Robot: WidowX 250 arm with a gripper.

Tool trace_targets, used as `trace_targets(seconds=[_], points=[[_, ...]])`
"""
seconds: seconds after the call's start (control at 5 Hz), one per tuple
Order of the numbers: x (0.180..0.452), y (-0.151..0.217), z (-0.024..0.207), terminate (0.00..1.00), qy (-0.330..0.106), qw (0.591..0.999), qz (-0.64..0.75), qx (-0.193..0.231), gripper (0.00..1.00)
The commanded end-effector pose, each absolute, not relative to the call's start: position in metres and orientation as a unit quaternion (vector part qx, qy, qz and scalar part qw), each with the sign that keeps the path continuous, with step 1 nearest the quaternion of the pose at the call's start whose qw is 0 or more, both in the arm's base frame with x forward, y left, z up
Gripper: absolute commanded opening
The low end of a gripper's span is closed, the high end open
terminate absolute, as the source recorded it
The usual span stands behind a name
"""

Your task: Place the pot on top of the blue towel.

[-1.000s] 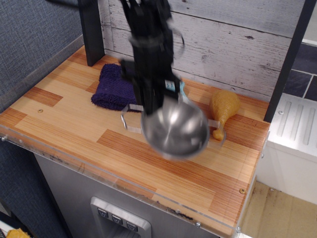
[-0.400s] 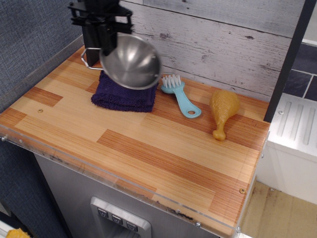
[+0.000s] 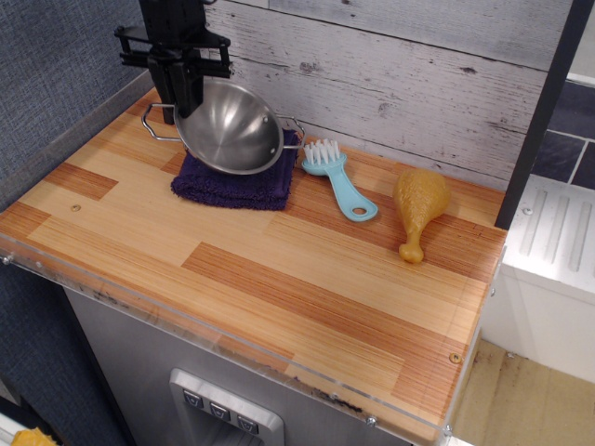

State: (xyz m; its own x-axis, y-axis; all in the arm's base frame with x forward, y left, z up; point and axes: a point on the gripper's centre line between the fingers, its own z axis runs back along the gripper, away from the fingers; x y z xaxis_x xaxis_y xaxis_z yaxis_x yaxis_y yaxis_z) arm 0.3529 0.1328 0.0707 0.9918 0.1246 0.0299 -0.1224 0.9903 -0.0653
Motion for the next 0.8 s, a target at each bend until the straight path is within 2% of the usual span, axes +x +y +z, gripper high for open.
trace_targets(seconds=[0.0,0.2,0.4,0.6], points=[[0.351,0.133,0.083,0.00,-0.039,0.996,0.061,-0.048,1.00],[0.347,0.132,0.104,0.00,-0.066,0.995,0.063,-0.045,1.00],[0.334,0.123,0.141,0.00,-0.081,0.993,0.082,0.009,1.00],[0.321,0.100,0.169,0.00,-0.082,0.991,0.100,0.028,1.00]])
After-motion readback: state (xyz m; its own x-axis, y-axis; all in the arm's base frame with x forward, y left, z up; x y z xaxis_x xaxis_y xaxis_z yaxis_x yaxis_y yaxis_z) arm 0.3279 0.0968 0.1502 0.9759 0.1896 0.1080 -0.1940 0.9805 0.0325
